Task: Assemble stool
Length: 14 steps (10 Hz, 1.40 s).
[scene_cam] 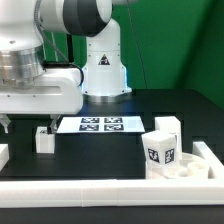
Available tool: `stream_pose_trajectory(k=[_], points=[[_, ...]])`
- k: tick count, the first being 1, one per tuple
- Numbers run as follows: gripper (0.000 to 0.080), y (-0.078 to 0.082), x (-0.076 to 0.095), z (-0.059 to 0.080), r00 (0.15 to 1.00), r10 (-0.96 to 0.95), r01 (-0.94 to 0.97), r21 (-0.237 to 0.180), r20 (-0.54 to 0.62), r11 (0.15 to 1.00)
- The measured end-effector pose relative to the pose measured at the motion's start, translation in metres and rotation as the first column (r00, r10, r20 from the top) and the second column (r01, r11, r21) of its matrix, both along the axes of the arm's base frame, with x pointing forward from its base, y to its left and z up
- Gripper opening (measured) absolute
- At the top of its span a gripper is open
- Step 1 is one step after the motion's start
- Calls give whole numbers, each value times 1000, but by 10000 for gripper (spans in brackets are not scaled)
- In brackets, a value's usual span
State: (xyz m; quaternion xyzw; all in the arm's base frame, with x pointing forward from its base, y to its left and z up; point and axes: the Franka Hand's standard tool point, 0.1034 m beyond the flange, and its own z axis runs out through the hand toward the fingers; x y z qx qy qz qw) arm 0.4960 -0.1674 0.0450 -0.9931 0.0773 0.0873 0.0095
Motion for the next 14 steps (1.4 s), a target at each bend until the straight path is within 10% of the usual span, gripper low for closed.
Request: stream_pose_trajectory(k=[8, 11, 14], points=[[649, 20, -13, -5, 912, 93, -40, 139, -399, 989], [649, 16, -16, -13, 803, 19, -3, 28, -596, 1000], [649, 15, -14, -16, 795, 36, -15, 40, -606, 999]])
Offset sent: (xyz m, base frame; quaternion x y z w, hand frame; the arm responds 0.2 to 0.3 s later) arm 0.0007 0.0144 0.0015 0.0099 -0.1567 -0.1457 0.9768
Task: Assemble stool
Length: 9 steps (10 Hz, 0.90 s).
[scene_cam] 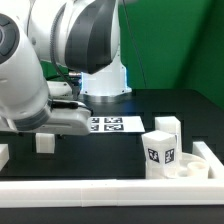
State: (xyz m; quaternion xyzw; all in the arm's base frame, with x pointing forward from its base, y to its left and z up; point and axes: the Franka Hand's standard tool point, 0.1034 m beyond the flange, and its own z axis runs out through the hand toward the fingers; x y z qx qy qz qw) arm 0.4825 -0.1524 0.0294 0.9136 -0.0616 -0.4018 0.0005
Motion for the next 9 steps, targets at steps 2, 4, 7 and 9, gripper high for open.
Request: stream_pose_trajectory(k=[2, 4, 7, 9], points=[[649, -4, -6, -3, 999, -10, 10, 8, -33, 1000], [649, 1, -14, -1, 996, -15, 17, 20, -91, 1000], [649, 3, -6, -8, 989, -2, 6, 25, -151, 1000], [649, 2, -4, -13, 993, 16, -12, 34, -119, 999]])
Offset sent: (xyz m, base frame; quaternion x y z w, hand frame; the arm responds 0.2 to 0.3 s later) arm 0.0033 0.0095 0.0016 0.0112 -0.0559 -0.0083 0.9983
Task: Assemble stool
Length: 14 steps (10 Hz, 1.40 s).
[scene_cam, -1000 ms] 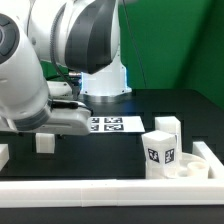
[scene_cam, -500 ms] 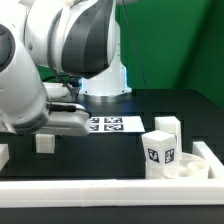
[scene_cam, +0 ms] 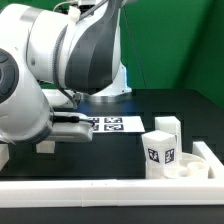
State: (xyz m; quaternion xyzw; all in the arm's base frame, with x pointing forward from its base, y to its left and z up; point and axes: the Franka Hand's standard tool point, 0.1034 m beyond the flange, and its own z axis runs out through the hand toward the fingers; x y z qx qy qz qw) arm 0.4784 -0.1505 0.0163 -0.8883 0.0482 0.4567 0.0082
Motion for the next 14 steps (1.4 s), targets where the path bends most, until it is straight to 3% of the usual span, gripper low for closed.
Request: stream_pose_trajectory(k=[3, 4, 5, 6, 7, 10, 11, 12, 14], points=[[649, -2, -2, -9, 1000, 5, -5, -8, 22, 1000], [563, -1, -2, -10, 1000, 3, -3, -11, 20, 1000], [427, 0, -2, -10, 1000, 4, -4, -11, 21, 1000], [427, 1, -1, -10, 1000, 5, -5, -11, 21, 1000], [324, 1, -1, -10, 1000, 6, -6, -11, 21, 1000], [325, 2, 0, -10, 1000, 8, -8, -11, 22, 1000], [325, 6, 2, -5, 1000, 8, -8, -15, 24, 1000], [325, 14, 9, 10, 999, 6, -5, -24, 31, 1000], [327, 39, 22, 55, 998, -57, 59, -74, 19, 996]])
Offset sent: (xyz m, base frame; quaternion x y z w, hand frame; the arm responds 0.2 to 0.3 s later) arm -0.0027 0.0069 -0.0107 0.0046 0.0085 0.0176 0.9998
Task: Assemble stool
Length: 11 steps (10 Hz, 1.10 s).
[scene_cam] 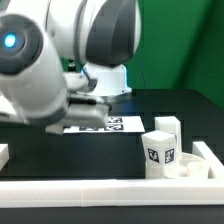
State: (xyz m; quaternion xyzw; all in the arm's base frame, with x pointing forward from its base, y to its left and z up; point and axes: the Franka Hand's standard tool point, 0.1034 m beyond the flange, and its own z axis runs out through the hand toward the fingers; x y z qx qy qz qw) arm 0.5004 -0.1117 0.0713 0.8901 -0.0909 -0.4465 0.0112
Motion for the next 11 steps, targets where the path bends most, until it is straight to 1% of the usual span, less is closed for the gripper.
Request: stream_pose_trajectory(k=[1, 2, 3, 5, 6, 7, 8, 9, 10, 11], points=[[327, 5, 8, 12, 999, -43, 44, -9, 18, 999], [327, 4, 11, 16, 998, -51, 51, -18, 33, 999], [327, -1, 15, 12, 996, -53, 54, -20, 74, 998], [327, -2, 15, 10, 995, -50, 52, -23, 83, 998], [327, -2, 21, 10, 992, -44, 47, -28, 115, 998], [327, 6, 21, 18, 992, -61, 66, -36, 111, 997], [327, 18, 27, 27, 989, -79, 87, -61, 127, 994], [327, 34, 40, 39, 978, -76, 94, -83, 196, 992], [327, 50, 49, 52, 957, -72, 104, -100, 281, 990], [327, 58, 53, 58, 937, -63, 104, -102, 345, 989]])
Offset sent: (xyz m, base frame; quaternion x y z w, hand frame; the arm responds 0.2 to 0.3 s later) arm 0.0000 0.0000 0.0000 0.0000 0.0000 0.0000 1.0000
